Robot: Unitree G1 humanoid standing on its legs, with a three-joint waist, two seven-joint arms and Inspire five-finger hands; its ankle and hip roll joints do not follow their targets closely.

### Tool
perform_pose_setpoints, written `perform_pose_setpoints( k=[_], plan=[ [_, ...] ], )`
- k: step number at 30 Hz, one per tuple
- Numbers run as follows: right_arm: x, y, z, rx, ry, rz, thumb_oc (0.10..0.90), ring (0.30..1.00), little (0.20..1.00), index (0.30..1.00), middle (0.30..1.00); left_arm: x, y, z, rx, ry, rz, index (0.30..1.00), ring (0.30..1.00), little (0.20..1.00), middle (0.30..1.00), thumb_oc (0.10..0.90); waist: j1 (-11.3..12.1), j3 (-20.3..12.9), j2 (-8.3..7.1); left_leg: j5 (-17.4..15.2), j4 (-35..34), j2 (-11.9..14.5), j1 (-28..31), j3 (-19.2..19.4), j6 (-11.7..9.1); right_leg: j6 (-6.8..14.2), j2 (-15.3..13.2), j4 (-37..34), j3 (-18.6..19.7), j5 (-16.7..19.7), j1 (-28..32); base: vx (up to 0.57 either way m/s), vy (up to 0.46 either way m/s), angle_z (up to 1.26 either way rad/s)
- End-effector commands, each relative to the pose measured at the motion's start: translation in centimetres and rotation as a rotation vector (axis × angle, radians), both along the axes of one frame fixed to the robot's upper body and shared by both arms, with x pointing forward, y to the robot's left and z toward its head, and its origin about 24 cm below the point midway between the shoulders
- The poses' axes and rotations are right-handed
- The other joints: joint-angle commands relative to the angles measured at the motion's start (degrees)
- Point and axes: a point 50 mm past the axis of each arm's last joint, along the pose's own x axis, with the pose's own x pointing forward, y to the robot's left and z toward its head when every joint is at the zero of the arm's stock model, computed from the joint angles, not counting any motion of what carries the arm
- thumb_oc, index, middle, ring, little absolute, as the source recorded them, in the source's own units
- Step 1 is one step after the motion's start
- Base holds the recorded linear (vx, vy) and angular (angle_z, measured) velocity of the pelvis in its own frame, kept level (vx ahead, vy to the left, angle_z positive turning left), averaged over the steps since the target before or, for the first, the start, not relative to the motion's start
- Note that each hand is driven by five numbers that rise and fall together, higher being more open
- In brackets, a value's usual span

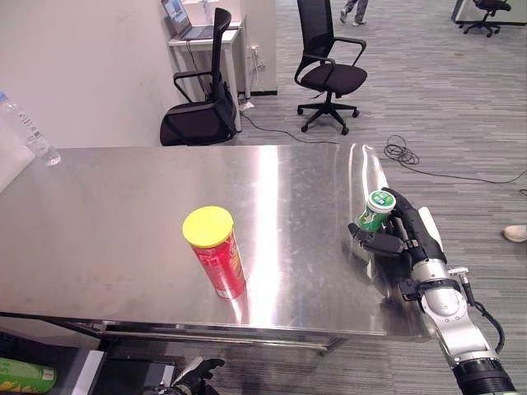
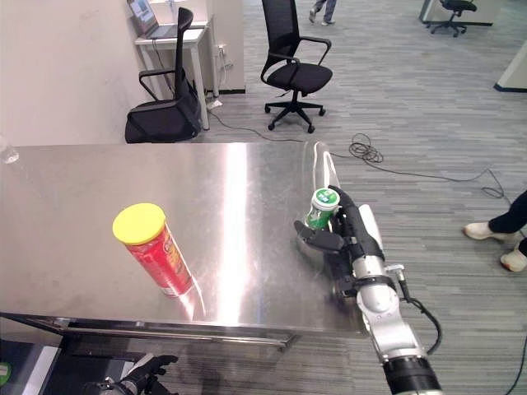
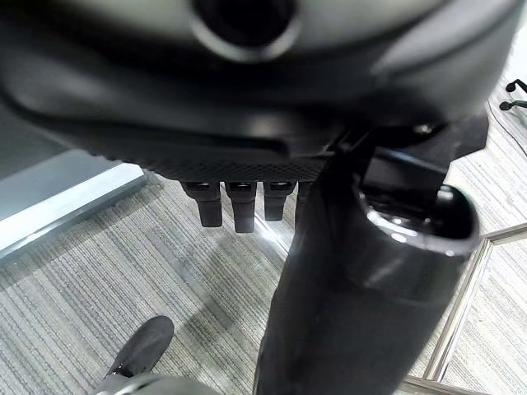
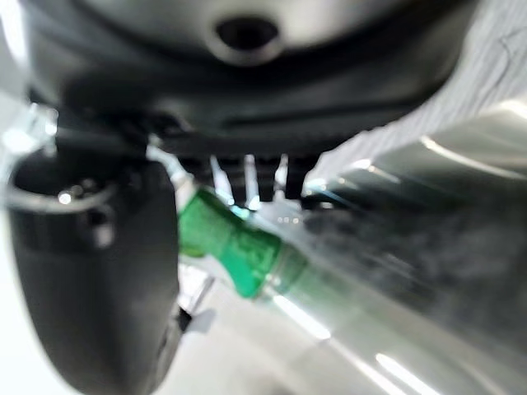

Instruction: Put the goods on the table back onto the shelves and tidy them up.

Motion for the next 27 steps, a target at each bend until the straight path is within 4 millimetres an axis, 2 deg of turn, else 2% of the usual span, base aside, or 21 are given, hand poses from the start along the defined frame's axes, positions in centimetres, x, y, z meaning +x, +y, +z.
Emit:
perform_pose_setpoints(
  k=[1,10,11,12,13,14,27],
  plan=[
    [2.4,0.4,4.9,-0.032,-0.219,0.006,0.800,0.900,0.900,0.900,0.900,0.9,0.8,0.1,0.038,-0.016,0.006,0.900,0.900,0.900,0.900,0.800,2.1,-1.1,-1.72,-6.4,0.1,1.0,1.5,0.0,-2.5,2.5,-3.7,-0.4,2.4,9.0,-2.4,0.00,0.002,0.05],
    [3.1,0.8,4.5,-0.017,-0.208,-0.014,0.800,0.900,0.900,0.900,0.900,0.8,0.8,0.0,0.047,-0.013,0.010,0.900,0.900,0.900,0.900,0.800,2.6,-1.1,-1.73,-6.4,0.1,0.9,1.5,-0.2,-2.5,2.5,-3.9,-0.4,1.9,9.0,-2.2,0.00,0.001,0.00],
    [3.2,0.8,4.5,-0.010,-0.207,-0.017,0.742,0.813,0.813,0.813,0.813,0.8,0.7,0.0,0.045,-0.014,0.012,0.900,0.900,0.900,0.900,0.800,2.6,-1.2,-1.72,-6.4,0.1,0.9,1.4,-0.3,-2.5,2.5,-3.9,-0.4,1.8,9.0,-2.2,0.00,0.000,0.00],
    [3.3,0.9,4.4,-0.005,-0.203,-0.020,0.521,0.481,0.481,0.481,0.481,0.8,0.7,0.0,0.047,-0.014,0.014,0.900,0.900,0.900,0.900,0.800,2.7,-1.2,-1.74,-6.4,0.1,0.9,1.4,-0.4,-2.5,2.5,-3.9,-0.4,1.9,8.9,-2.1,0.00,0.000,0.00],
    [3.3,0.9,4.3,-0.005,-0.199,-0.021,0.500,0.451,0.451,0.451,0.451,0.8,0.8,0.0,0.048,-0.014,0.017,0.900,0.900,0.900,0.900,0.800,2.7,-1.2,-1.76,-6.4,0.1,0.9,1.4,-0.4,-2.6,2.5,-3.9,-0.4,1.8,9.0,-2.1,0.00,0.000,0.00],
    [3.4,1.0,4.2,-0.005,-0.198,-0.024,0.400,0.300,0.300,0.300,0.300,0.8,0.7,0.0,0.049,-0.014,0.021,0.900,0.900,0.900,0.900,0.800,2.8,-1.2,-1.80,-6.4,0.1,0.9,1.4,-0.4,-2.6,2.5,-3.9,-0.4,1.8,8.9,-2.1,0.00,0.000,0.00],
    [3.1,0.7,3.2,-0.031,-0.167,-0.060,0.400,0.300,0.300,0.300,0.300,1.0,0.9,0.1,0.064,-0.028,0.025,0.900,0.900,0.900,0.900,0.800,2.8,-1.2,-1.85,-6.4,0.1,0.9,1.5,-0.6,-2.6,2.4,-3.8,-0.3,1.7,8.6,-2.0,0.00,0.000,0.00]
  ],
)
